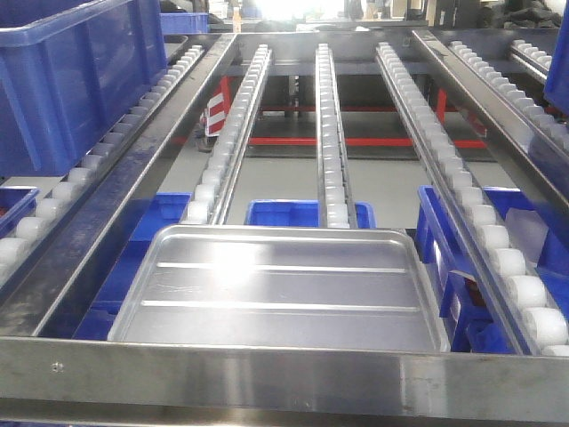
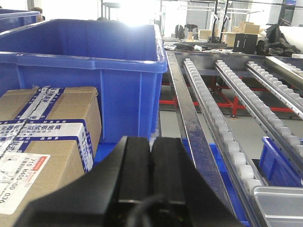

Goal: Grab silver tray and stack on right shelf
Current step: 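Raise both arms from rest toward the silver tray on the shelf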

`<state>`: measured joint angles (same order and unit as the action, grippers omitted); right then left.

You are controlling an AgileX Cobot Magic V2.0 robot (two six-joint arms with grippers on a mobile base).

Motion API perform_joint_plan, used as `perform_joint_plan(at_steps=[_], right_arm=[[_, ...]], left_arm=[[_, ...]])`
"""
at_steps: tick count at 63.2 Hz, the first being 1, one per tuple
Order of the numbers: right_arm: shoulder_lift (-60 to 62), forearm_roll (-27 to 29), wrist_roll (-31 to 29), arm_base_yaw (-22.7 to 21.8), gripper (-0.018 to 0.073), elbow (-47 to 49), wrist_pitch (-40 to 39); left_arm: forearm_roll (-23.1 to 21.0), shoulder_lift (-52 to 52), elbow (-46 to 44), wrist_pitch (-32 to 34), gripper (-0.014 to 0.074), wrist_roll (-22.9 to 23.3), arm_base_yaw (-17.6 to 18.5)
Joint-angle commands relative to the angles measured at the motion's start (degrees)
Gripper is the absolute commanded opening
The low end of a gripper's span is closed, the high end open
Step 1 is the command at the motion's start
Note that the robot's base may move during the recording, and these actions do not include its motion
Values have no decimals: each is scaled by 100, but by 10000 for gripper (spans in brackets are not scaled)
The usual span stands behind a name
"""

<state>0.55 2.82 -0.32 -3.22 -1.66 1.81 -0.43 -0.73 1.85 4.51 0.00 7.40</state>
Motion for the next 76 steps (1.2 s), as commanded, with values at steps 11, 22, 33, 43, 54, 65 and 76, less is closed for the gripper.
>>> perform_joint_plan(at_steps=[11, 22, 33, 43, 54, 65, 76], right_arm=[[123, 10, -54, -25, 56, 106, -547], [123, 10, -54, -25, 56, 106, -547], [123, 10, -54, -25, 56, 106, -547], [123, 10, -54, -26, 56, 106, -573], [123, 10, -54, -26, 56, 106, -588], [123, 10, -54, -26, 56, 106, -658], [123, 118, -54, -26, 56, 428, -1167]], left_arm=[[-45, -87, 95, 485, -93, 0, 24], [-45, -87, 95, 485, -93, 0, 24], [-45, -87, 95, 485, -93, 0, 24], [-45, -87, 95, 485, -93, 0, 24], [-45, -87, 95, 510, -93, 0, 24], [-66, -87, 95, 788, -93, 0, 24], [-604, 13, -378, 1185, -93, 0, 24]])
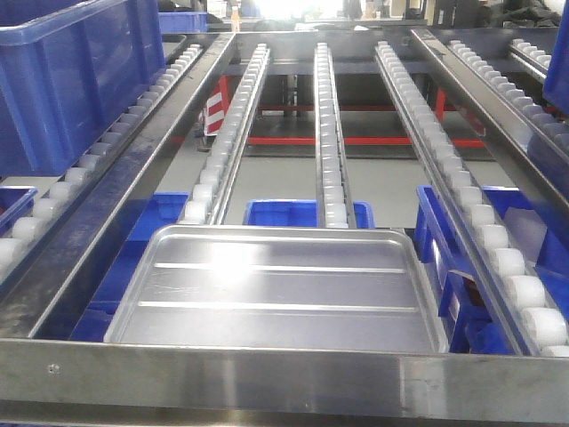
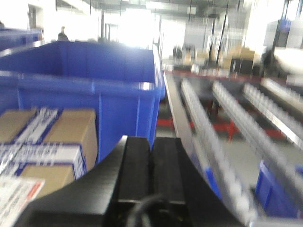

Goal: Grab silver tray and stack on right shelf
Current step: 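Raise both arms from rest toward the silver tray on the shelf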

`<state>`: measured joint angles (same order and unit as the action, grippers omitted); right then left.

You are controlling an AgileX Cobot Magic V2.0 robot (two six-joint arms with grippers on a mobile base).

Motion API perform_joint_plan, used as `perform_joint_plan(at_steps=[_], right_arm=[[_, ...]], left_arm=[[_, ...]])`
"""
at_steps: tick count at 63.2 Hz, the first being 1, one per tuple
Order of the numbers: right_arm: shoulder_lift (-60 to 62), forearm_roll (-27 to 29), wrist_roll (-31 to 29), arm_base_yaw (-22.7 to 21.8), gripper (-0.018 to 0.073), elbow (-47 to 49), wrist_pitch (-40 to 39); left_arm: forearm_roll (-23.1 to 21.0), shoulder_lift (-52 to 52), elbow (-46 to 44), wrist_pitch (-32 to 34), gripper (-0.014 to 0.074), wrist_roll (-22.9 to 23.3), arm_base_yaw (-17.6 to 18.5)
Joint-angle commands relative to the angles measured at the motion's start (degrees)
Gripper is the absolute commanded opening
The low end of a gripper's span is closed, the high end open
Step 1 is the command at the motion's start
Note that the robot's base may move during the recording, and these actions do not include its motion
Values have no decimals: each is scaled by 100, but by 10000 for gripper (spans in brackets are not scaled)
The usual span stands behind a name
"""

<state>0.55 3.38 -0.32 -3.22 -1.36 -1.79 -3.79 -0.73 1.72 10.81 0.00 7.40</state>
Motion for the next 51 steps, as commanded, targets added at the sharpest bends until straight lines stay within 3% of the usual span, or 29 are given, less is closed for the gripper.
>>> perform_joint_plan(at_steps=[1, 12, 21, 30, 40, 47, 51], right_arm=[[123, 61, -54, -26, 56, 462, -819], [-286, 72, 111, -9, 56, 1619, -635], [-1121, 72, 109, -9, 56, 2718, 146], [-1944, 72, 109, 39, 60, 3282, 1053], [-2541, 72, 109, 578, 99, 3352, 1215], [-2914, 79, 109, 1137, 277, 3372, 1326], [-3166, 183, 109, 1528, 388, 3443, 1431]], left_arm=[[-279, 52, -506, 447, -93, 0, 24], [-280, 801, -2198, -1348, -93, 0, 24], [-478, 1758, -3476, -2968, -93, 0, 24], [-479, 2678, -4060, -3492, -88, 0, 24], [-556, 3496, -4292, -3633, -83, -32, 24], [-784, 3854, -4368, -3757, 68, -32, 46], [-818, 4020, -4444, -3931, 214, -32, 145]])
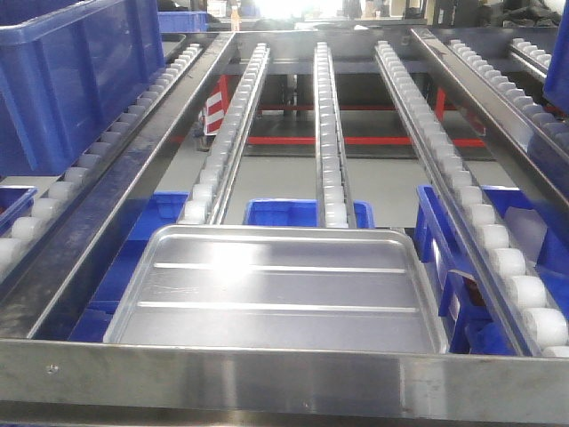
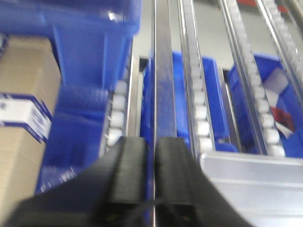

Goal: Grab silver tray and stack on right shelf
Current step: 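Raise both arms from rest toward the silver tray on the shelf, then lower both grippers onto opposite short edges of the silver tray and close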

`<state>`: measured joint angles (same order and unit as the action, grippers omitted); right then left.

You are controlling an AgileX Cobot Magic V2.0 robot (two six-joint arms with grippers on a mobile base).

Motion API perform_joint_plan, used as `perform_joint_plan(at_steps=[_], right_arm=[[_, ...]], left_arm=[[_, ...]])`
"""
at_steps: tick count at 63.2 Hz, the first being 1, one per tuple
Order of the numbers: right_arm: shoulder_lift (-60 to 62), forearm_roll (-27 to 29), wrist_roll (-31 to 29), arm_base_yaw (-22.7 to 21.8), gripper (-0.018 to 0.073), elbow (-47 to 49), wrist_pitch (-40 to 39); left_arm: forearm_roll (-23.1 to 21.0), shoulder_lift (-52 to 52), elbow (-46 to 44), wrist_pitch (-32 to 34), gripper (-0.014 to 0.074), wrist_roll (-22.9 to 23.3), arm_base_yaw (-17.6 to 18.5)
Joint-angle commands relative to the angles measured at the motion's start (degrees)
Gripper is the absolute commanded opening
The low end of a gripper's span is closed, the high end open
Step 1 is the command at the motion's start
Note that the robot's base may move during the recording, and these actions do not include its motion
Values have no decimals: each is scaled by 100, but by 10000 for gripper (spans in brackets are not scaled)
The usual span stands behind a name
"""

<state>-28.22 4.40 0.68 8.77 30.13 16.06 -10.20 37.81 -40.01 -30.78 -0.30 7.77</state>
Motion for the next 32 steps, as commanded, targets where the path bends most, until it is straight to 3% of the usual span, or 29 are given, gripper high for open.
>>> perform_joint_plan(at_steps=[1, 5, 10, 16, 24, 29, 32], right_arm=[[-365, 163, 9, 438, 417, 331, -329], [-705, 410, 9, 888, 465, 449, -297], [-1102, 576, 9, 1405, 480, 636, -180], [-1644, 670, 9, 1902, 480, 838, -48], [-2291, 909, 14, 2232, 480, 881, -267], [-2603, 1211, 14, 2259, 480, 911, -381], [-2768, 1298, 14, 2258, 480, 1000, -255]], left_arm=[[-177, 208, -288, 191, 262, -1, 144], [-177, 369, -359, 107, 349, -10, 366], [-164, 527, -438, 105, 358, -10, 1009], [-182, 857, -556, 119, 358, -10, 2291], [27, 1436, -690, 266, 357, -10, 3514], [34, 1812, -690, 575, 340, 30, 3820], [-116, 2085, -726, 631, 321, 63, 3819]])
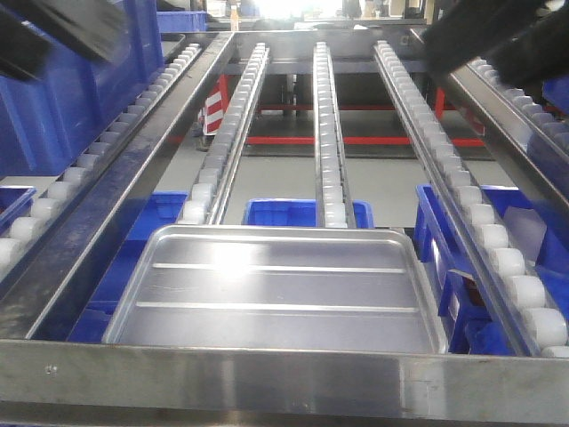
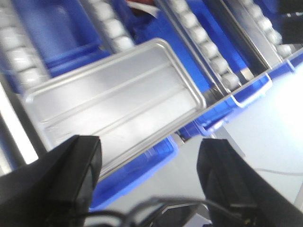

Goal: Grab silver tray and stack on right shelf
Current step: 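Lower both grippers onto opposite short edges of the silver tray and close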

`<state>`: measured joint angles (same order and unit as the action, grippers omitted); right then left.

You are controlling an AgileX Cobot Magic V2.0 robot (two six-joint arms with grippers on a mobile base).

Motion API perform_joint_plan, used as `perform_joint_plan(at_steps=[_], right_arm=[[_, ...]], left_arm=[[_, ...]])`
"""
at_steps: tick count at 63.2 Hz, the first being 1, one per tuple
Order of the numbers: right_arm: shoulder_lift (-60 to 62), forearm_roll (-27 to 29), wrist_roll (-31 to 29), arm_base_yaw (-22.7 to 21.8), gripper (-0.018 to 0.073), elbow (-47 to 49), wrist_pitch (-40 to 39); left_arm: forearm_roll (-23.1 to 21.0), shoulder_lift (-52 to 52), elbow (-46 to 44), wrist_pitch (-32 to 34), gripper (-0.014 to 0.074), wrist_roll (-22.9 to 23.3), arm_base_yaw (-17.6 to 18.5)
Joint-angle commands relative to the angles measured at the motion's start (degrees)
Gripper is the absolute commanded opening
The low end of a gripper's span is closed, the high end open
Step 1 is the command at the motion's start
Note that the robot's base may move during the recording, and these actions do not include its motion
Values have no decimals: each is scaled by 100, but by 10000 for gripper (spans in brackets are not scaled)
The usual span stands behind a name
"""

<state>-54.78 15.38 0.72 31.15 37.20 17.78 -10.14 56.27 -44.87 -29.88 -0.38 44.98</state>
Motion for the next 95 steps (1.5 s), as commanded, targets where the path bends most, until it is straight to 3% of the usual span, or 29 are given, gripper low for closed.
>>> perform_joint_plan(at_steps=[1, 8, 17, 25, 31, 39, 52, 61, 95], right_arm=[[-144, 199, 10, 21, 480, 334, -370], [-353, 199, 10, -10, 479, 672, 254], [-762, 194, 76, -275, 478, 1116, 1122], [-1271, 34, 433, -595, 468, 1443, 1665], [-1681, -508, 810, -702, 461, 1653, 1924], [-2270, -910, 1449, -696, 461, 1960, 2055], [-2967, -927, 1602, -696, 461, 2161, 1954], [-3303, -932, 1602, -702, 461, 2161, 1887], [-4037, -932, 1602, -702, 456, 2161, 1474]], left_arm=[[-171, 334, -275, 486, 317, 81, 58], [-144, 922, -701, -312, 314, 271, -332], [231, 1555, -1497, -1316, 314, 438, -663], [952, 2116, -2083, -1764, 314, 1132, -622], [1517, 2514, -2382, -1959, 301, 1664, -508], [2060, 2921, -2473, -2062, 296, 2685, -468], [2085, 3358, -2473, -1777, 296, 2972, -480], [2277, 3648, -2473, -1740, 296, 3506, -519], [1934, 4429, -2473, -1363, 296, 3532, -940]])
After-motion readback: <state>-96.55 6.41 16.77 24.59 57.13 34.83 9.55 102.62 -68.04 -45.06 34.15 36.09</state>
